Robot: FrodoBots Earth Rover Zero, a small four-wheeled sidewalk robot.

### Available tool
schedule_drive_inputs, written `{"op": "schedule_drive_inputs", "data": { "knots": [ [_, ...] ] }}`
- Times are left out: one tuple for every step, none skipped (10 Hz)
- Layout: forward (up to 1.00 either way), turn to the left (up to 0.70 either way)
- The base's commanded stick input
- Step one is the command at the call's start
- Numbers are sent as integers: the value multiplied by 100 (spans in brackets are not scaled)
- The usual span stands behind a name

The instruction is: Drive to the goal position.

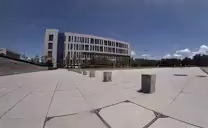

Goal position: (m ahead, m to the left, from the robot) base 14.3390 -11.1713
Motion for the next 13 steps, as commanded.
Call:
{"op": "schedule_drive_inputs", "data": {
  "knots": [
    [5, 0],
    [5, 0],
    [5, 0],
    [5, 0],
    [5, 0],
    [5, 0],
    [5, 0],
    [5, 0],
    [5, 0],
    [5, 0],
    [5, 0],
    [5, 0],
    [5, 0]
  ]
}}
